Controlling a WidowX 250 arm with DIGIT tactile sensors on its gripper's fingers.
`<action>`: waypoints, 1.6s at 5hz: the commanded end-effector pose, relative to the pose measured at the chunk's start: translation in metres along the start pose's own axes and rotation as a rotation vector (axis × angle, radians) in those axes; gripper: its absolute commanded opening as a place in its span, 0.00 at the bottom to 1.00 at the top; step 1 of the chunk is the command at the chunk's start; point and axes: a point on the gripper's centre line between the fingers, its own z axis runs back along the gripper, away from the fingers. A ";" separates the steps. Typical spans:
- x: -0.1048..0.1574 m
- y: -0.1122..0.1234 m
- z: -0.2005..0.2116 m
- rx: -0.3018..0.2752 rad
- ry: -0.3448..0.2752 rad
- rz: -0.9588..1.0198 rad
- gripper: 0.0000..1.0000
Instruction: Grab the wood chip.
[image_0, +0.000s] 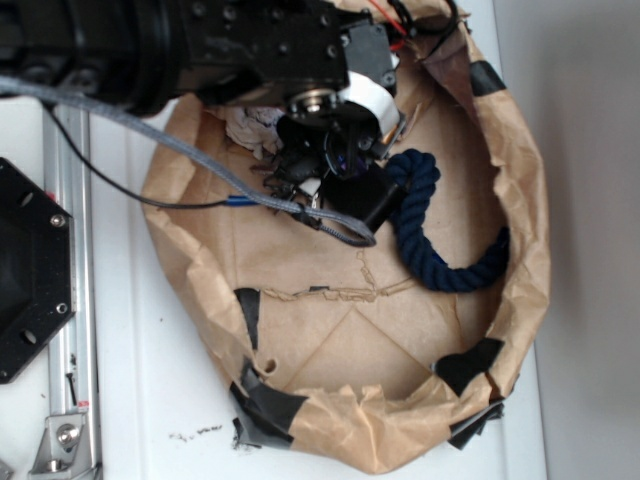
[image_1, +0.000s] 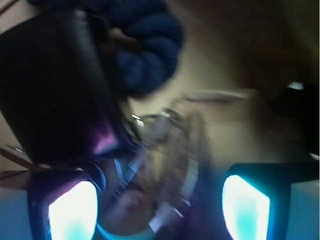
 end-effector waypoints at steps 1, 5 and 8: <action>0.014 0.001 0.001 -0.128 -0.109 0.014 1.00; -0.006 0.023 0.046 0.010 -0.065 0.078 1.00; -0.046 0.048 0.038 0.099 0.073 0.123 1.00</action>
